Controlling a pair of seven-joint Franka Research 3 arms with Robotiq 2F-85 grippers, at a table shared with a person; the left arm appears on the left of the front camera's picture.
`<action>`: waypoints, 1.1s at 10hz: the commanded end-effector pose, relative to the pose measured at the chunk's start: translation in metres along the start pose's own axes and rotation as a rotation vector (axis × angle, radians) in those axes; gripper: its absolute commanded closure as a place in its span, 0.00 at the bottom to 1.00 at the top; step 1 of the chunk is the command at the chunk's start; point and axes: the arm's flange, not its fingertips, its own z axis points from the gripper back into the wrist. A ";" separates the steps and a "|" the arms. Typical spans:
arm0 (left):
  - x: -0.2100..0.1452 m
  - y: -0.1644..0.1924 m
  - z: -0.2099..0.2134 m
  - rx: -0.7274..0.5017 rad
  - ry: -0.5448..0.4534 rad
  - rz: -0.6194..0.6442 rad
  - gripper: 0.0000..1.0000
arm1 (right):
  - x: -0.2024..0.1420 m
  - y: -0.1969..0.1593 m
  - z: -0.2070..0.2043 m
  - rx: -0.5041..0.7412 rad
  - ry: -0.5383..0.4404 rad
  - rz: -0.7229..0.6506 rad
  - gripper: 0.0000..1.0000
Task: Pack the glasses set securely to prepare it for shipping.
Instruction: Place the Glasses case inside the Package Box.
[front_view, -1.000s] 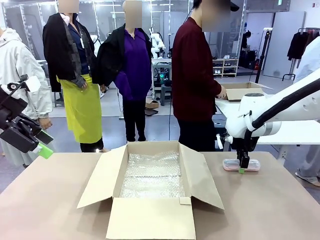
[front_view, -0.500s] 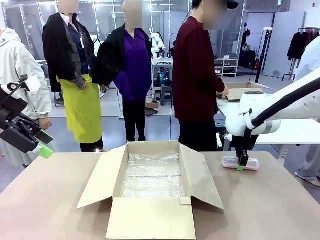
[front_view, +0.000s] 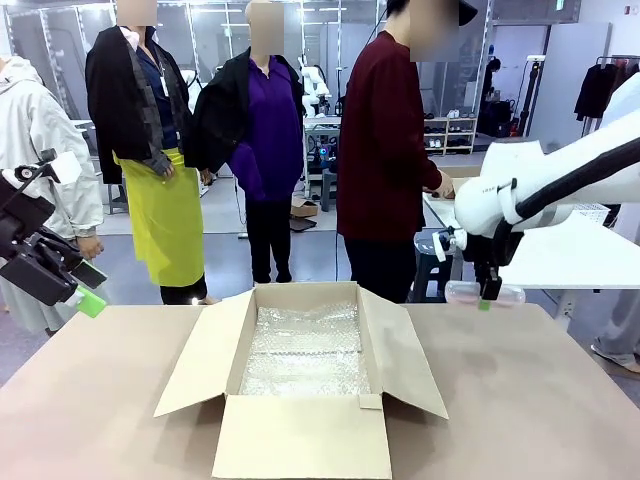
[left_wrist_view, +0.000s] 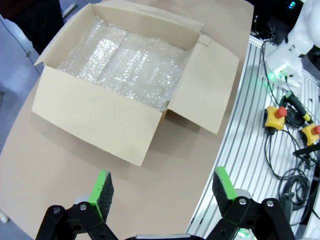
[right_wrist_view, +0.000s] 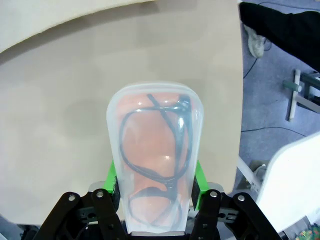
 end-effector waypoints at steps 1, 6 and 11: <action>0.000 0.000 0.001 -0.003 -0.012 -0.009 0.00 | 0.007 0.035 0.032 0.001 0.031 -0.023 0.94; 0.000 0.000 0.001 -0.003 -0.012 -0.009 0.00 | 0.013 0.091 0.073 0.036 0.065 -0.053 0.94; 0.000 0.000 0.001 -0.003 -0.012 -0.009 0.00 | 0.012 0.074 0.076 0.041 0.046 -0.009 0.94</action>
